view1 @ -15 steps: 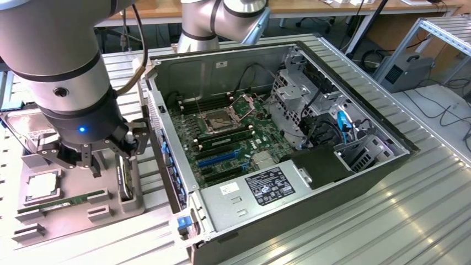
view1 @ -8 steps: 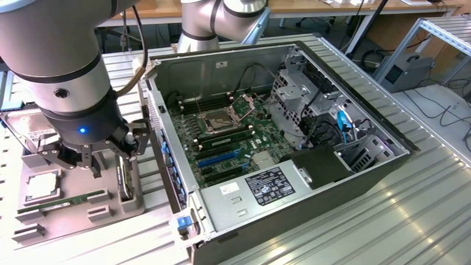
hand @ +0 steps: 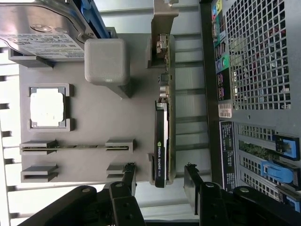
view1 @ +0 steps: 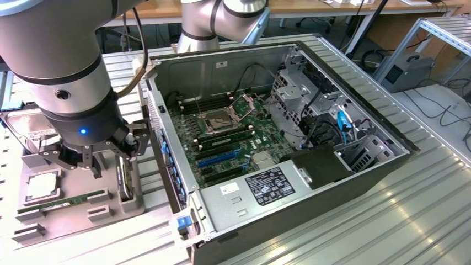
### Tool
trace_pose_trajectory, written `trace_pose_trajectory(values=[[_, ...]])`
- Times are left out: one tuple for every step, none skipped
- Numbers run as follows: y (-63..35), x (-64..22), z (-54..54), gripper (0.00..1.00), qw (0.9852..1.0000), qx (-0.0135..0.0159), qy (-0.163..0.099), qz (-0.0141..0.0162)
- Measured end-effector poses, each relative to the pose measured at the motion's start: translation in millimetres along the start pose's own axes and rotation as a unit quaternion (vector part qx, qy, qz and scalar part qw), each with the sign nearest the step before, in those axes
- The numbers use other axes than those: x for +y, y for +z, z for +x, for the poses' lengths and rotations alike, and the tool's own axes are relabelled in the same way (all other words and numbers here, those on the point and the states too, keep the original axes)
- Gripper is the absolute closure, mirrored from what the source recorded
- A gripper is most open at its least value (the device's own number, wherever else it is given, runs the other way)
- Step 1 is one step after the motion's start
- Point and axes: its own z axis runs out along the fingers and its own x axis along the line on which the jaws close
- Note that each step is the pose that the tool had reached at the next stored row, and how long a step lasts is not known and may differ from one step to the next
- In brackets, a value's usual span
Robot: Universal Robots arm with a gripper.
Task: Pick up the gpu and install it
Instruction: 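Pick up the gpu and move the gpu toward the slot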
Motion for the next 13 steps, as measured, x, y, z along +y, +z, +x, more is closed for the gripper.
trace_pose_trajectory(values=[[0.4,0.6,-0.3,0.46,1.0,0.0,0.0,0.0],[0.7,1.2,-0.7,0.46,1.0,0.0,0.0,0.0],[1.1,1.9,-1.1,0.46,1.0,0.0,0.0,0.0],[1.6,2.7,-1.4,0.46,1.0,0.0,0.0,0.0],[2.0,3.6,-1.7,0.46,1.0,0.0,0.0,0.0],[2.5,4.6,-1.9,0.46,1.0,0.0,0.0,0.0],[2.9,6.1,-2.1,0.46,1.0,0.0,0.0,0.0],[3.4,7.7,-2.3,0.46,1.0,0.0,0.0,0.0],[3.9,9.0,-2.3,0.46,1.0,0.0,0.0,0.0],[5.0,11.7,-2.2,0.46,1.0,0.0,0.0,0.0],[6.0,13.2,-2.0,0.46,1.0,0.0,0.0,0.0],[7.0,14.4,-1.9,0.46,1.0,0.0,0.0,0.0],[8.1,15.6,-1.8,0.46,1.0,0.0,0.0,0.0]])
